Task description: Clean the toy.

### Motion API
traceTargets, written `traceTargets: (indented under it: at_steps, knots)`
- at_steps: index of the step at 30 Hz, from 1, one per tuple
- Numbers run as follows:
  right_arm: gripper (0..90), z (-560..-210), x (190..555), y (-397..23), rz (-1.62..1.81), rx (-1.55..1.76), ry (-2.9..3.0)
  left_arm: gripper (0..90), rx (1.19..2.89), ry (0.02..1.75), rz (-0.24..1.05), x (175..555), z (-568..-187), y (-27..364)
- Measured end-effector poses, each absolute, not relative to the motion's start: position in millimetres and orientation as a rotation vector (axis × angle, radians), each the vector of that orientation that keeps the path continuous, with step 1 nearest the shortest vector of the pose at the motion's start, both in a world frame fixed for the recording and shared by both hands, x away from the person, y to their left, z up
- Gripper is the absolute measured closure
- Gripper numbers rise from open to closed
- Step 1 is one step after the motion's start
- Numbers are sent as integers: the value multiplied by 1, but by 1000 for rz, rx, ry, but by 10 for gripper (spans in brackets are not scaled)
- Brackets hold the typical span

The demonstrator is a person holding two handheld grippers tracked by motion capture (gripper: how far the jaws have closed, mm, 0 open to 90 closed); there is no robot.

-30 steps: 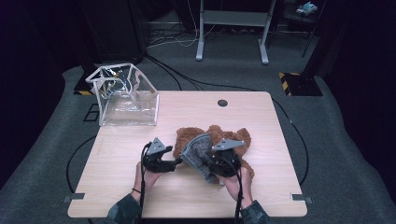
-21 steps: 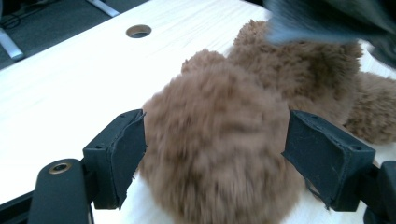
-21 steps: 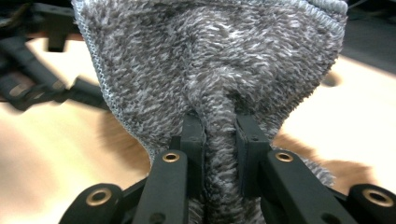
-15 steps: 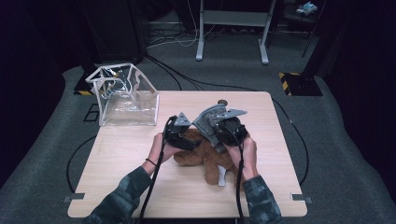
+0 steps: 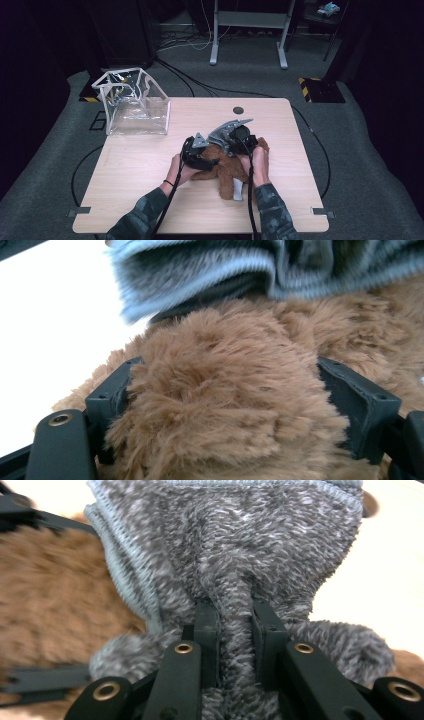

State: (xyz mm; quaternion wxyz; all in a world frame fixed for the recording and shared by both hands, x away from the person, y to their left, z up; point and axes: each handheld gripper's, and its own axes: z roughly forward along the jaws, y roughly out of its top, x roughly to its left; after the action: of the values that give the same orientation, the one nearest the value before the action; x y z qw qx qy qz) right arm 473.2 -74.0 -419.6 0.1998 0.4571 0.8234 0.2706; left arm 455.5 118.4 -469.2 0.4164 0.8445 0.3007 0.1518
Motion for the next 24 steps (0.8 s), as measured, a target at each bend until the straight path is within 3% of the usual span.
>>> traceTargets:
  at_steps: [15, 20, 24]
  knots:
    - [776, -435, 481, -166, 575, 1507, 2199, 196, 2072, 793, 361, 455, -478, 123]
    - [773, -393, 468, -153, 741, 1432, 2134, 183, 2101, 768, 409, 452, -475, 119]
    - [771, -369, 458, -112, 863, 1309, 2206, 168, 2108, 760, 430, 450, -474, 118]
